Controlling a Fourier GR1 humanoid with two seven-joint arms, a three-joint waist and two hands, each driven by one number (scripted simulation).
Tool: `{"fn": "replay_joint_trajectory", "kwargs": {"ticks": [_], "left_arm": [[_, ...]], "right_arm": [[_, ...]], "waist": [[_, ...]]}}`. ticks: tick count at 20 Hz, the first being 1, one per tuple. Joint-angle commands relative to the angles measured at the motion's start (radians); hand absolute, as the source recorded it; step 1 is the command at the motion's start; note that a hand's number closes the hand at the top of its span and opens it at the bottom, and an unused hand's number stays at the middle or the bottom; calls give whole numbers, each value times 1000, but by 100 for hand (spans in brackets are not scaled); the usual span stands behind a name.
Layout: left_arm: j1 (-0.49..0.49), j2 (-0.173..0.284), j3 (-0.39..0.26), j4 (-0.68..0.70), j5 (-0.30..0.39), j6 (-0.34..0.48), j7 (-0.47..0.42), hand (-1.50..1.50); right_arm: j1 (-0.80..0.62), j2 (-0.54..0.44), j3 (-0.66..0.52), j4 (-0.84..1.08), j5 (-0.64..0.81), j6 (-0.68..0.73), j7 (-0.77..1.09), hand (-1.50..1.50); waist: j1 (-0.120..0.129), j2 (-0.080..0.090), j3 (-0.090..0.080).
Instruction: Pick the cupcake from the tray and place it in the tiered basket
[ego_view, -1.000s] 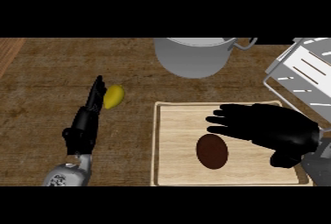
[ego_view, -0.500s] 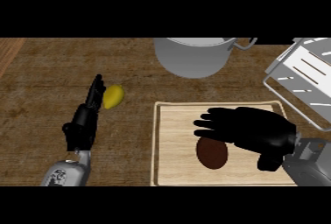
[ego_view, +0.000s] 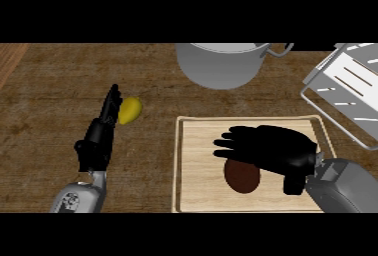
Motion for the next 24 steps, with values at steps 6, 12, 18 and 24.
{"fn": "replay_joint_trajectory", "kwargs": {"ticks": [6,12,18,24], "left_arm": [[-18,-17,26,22,-11,-16,-3,0],[-61,-37,28,58,-33,-8,15,0],[-8,-5,72,15,-3,-58,-10,0],[22,10,67,-57,-10,-68,23,0]], "right_arm": [[45,25,11,46,72,-12,-97,-150],[17,124,39,99,85,7,-43,-150],[90,141,-11,103,100,-53,-81,-150],[75,170,10,184,198,-304,-167,150]], "waist": [[-3,0,0],[-2,1,0],[-2,0,0],[4,1,0]]}}
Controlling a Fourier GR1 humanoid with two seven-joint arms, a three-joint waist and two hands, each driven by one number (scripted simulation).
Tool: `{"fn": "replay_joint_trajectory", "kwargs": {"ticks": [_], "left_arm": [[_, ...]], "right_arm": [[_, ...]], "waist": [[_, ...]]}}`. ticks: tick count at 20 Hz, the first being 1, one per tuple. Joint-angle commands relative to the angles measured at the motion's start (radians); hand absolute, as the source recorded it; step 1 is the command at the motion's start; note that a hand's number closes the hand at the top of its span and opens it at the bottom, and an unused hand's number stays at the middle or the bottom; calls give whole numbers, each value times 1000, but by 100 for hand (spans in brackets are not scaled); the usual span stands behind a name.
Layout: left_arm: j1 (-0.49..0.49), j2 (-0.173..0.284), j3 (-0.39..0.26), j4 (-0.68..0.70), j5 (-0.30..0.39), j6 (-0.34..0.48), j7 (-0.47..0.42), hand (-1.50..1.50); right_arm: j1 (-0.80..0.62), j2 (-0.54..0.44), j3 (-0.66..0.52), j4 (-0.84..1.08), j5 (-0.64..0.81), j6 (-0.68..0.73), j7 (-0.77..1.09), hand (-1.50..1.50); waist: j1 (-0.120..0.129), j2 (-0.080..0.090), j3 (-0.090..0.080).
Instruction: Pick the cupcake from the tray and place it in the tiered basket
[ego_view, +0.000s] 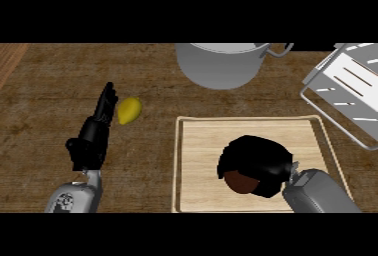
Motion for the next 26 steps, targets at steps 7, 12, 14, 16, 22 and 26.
{"fn": "replay_joint_trajectory", "kwargs": {"ticks": [7,12,14,16,22,26], "left_arm": [[-3,-24,-15,-17,-29,12,24,0],[27,-21,24,18,-10,28,-12,0],[43,-8,20,13,-13,16,-20,0],[40,3,20,-8,-1,-5,-1,0],[61,-24,-27,-47,-50,25,0,0],[19,8,34,30,-13,-3,-14,0]], "right_arm": [[42,-27,-81,21,100,-177,-67,150],[186,-400,-305,130,177,-292,-80,150],[243,-458,-401,179,147,-390,-122,150],[292,-489,-502,225,90,-484,-176,150],[329,-604,-760,213,-127,-444,-301,150],[374,-606,-883,98,-252,-353,-280,150]], "waist": [[-6,0,1],[-83,-4,4],[-59,-2,4],[-43,-2,4],[-23,-5,1],[-34,-5,-1]]}}
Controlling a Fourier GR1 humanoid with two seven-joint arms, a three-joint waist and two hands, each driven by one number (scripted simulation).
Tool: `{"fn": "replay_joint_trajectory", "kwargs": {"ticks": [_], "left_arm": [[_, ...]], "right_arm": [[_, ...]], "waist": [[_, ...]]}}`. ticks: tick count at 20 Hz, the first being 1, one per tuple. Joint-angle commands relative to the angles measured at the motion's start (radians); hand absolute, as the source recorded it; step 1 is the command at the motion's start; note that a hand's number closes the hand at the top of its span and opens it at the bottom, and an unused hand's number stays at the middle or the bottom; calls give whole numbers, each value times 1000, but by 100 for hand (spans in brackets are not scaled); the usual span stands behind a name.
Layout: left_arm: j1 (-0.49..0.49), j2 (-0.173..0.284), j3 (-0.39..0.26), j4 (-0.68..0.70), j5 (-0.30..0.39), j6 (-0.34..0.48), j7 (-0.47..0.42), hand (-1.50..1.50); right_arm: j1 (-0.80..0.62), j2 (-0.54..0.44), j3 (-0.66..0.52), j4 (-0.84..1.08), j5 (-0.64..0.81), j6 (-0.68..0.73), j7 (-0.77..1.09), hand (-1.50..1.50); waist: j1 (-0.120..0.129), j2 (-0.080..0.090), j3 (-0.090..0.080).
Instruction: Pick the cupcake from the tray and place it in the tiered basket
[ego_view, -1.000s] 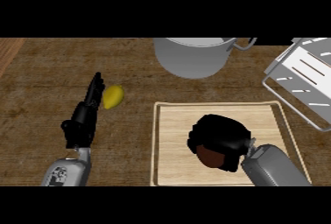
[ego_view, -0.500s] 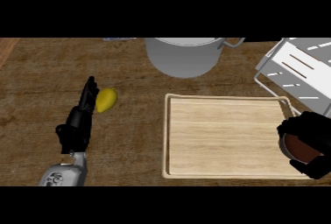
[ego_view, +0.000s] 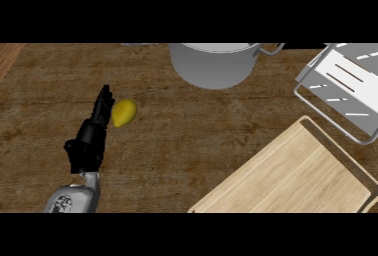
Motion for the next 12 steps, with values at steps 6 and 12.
{"fn": "replay_joint_trajectory", "kwargs": {"ticks": [6,12], "left_arm": [[5,40,35,-2,41,-53,-1,0],[-50,-24,-35,-44,-26,0,93,0]], "right_arm": [[-67,-249,-364,41,-333,355,-74,150],[-160,-326,-346,86,-403,478,40,150]], "waist": [[12,0,-1],[30,4,0]]}}
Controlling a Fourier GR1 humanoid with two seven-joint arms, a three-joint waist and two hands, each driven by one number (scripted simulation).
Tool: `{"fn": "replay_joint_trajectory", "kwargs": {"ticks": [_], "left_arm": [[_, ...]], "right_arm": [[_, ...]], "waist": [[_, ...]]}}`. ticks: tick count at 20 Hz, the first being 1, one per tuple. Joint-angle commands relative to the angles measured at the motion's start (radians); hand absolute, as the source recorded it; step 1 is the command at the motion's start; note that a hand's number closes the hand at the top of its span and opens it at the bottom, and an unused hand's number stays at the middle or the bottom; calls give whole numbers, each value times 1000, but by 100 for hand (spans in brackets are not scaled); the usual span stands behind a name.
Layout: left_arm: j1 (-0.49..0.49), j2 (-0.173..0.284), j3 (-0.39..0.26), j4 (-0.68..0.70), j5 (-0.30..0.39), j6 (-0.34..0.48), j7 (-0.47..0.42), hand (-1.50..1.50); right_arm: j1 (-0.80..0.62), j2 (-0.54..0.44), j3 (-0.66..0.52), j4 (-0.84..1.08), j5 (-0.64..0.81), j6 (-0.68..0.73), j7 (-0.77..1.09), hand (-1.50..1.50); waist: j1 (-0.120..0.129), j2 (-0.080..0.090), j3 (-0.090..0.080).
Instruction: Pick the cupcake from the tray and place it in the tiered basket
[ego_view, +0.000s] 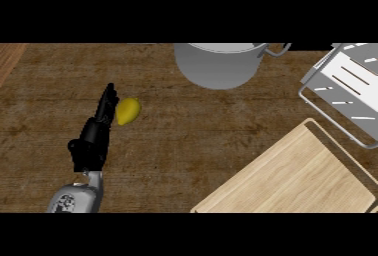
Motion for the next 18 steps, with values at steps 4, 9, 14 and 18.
{"fn": "replay_joint_trajectory", "kwargs": {"ticks": [4,9,14,18], "left_arm": [[-11,5,3,15,6,-18,-9,0],[-24,-1,0,-4,1,-15,13,0],[5,-23,-30,-7,-24,4,9,0],[11,-22,-28,4,-7,-20,-25,0]], "right_arm": [[-117,-86,4,93,-210,296,60,150],[-256,-67,153,128,-242,239,185,150],[-420,-39,261,172,-235,199,290,150],[-553,-18,368,317,-115,112,253,150]], "waist": [[17,2,-1],[34,7,1],[33,6,1],[48,10,1]]}}
